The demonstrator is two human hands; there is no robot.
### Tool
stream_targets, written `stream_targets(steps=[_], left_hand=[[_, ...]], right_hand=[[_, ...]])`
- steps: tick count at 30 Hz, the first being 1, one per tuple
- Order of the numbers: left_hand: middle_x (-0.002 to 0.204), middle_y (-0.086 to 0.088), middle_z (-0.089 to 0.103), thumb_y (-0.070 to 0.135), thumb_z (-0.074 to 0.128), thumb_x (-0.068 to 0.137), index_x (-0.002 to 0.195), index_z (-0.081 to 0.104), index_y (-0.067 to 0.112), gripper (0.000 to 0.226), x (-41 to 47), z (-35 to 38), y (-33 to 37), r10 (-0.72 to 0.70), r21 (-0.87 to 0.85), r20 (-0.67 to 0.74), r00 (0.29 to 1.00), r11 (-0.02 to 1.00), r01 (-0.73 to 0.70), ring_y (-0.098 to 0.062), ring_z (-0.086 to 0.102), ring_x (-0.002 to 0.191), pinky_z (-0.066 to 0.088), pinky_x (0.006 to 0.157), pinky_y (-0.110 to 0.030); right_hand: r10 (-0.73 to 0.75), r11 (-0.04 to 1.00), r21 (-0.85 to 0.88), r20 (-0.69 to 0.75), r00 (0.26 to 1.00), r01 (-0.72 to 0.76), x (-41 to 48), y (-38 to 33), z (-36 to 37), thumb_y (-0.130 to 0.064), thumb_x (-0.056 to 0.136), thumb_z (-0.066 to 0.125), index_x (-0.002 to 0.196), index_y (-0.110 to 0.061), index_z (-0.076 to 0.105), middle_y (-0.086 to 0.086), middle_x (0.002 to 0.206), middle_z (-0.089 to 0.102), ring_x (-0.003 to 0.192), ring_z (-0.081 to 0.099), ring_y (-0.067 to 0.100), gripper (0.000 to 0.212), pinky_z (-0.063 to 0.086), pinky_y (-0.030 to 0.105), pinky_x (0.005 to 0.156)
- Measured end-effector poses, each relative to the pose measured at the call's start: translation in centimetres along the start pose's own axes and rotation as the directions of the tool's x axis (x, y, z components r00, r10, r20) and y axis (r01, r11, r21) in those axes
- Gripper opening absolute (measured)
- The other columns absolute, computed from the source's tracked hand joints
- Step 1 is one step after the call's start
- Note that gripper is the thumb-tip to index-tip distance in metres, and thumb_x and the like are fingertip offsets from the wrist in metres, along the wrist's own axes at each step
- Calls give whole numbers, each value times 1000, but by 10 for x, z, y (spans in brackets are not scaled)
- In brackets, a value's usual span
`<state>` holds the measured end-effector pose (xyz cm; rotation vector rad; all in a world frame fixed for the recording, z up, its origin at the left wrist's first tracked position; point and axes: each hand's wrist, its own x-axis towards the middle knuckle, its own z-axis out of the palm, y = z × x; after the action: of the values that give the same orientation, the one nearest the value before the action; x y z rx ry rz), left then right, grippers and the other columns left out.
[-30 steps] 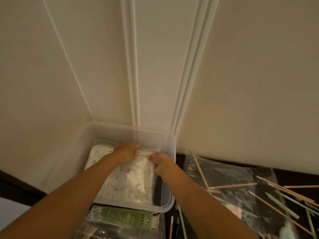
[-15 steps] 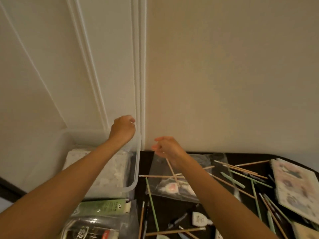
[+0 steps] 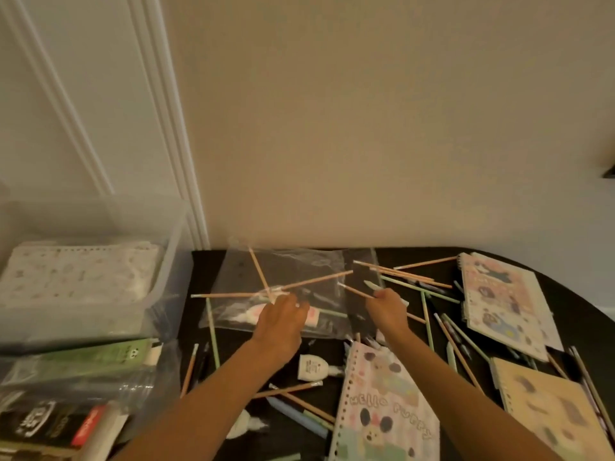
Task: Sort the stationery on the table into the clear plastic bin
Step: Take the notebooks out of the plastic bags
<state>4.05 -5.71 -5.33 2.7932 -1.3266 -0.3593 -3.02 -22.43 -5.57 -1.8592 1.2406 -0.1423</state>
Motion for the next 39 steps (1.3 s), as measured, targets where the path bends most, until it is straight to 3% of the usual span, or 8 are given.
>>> stream_targets(steps=[3, 6, 13, 19, 25, 30, 34, 39], left_hand=[[151, -14, 15, 8, 50, 93, 144, 21, 14, 59, 3, 27, 11, -47, 76, -55, 997, 996, 51, -29, 31, 132, 36, 100, -35], [146, -13, 20, 5, 49, 92, 139, 29, 13, 52, 9, 40, 18, -75, 93, -154, 985, 992, 91, -28, 47, 119, 44, 88, -33], [130, -6, 43, 6, 44, 94, 133, 41, 13, 39, 2, 37, 20, 12, 134, -465, 885, 989, 57, -21, 56, 109, 45, 85, -28], [146, -10, 30, -4, 41, 92, 143, 27, 5, 53, -59, 41, 49, -183, -337, -625, 759, 940, -51, -23, 33, 133, 26, 106, -27], [157, -1, 0, 20, 55, 91, 149, 5, 18, 77, -112, 40, 75, -296, -758, -540, 788, 578, -303, -20, 13, 143, 20, 116, -39], [156, -2, -15, 11, 66, 82, 149, -6, 19, 98, -151, 52, 88, -261, -705, -459, 849, 689, -169, -18, -5, 144, 15, 112, -27], [153, -12, 9, -8, 46, 87, 148, 12, 10, 72, -161, 66, 80, -382, -677, -510, 770, 731, -86, -25, 22, 139, 22, 110, -26], [144, -16, 23, -5, 43, 89, 139, 37, 19, 56, -166, 92, 50, -477, -648, -402, 782, 752, 125, -34, 39, 126, 38, 102, -39]], right_hand=[[-44, 999, 13, 74, 996, 43, 10, 16, 16, -9, 83, 51, 68, -7, 60, 13, 73, 59, 70, 56, 24, 18, 46, 36, 66], [-53, 990, 138, 191, 980, 27, 19, 13, 27, -9, 85, 56, 70, -10, 60, 8, 72, 61, 74, 58, 20, 16, 51, 36, 76], [-179, 894, 448, 335, 925, 11, 15, 2, 27, -8, 85, 63, 74, -6, 65, 3, 64, 54, 47, 38, 7, 11, 31, 17, 41], [-425, 617, 785, 267, 865, 61, -66, 20, 2, -5, 93, 50, 78, -4, 62, 4, 70, 58, 56, 46, 8, 19, 35, 16, 50], [-518, 524, 845, 413, 749, -104, -127, 58, -9, -24, 96, 34, 92, -11, 73, 6, 94, 66, 94, 53, 17, 41, 39, 37, 95], [-517, 565, 816, 465, 719, -122, -161, 89, -3, -21, 94, 35, 104, -9, 69, -2, 95, 65, 105, 45, 11, 38, 29, 33, 94], [-482, 612, 791, 398, 781, -25, -181, 105, 0, -21, 94, 39, 93, -10, 70, 3, 107, 67, 113, 51, 16, 33, 27, 36, 106], [-367, 633, 774, 286, 885, 12, -188, 128, -25, -19, 92, 41, 99, -1, 65, 17, 98, 69, 89, 66, 28, 31, 52, 35, 81]])
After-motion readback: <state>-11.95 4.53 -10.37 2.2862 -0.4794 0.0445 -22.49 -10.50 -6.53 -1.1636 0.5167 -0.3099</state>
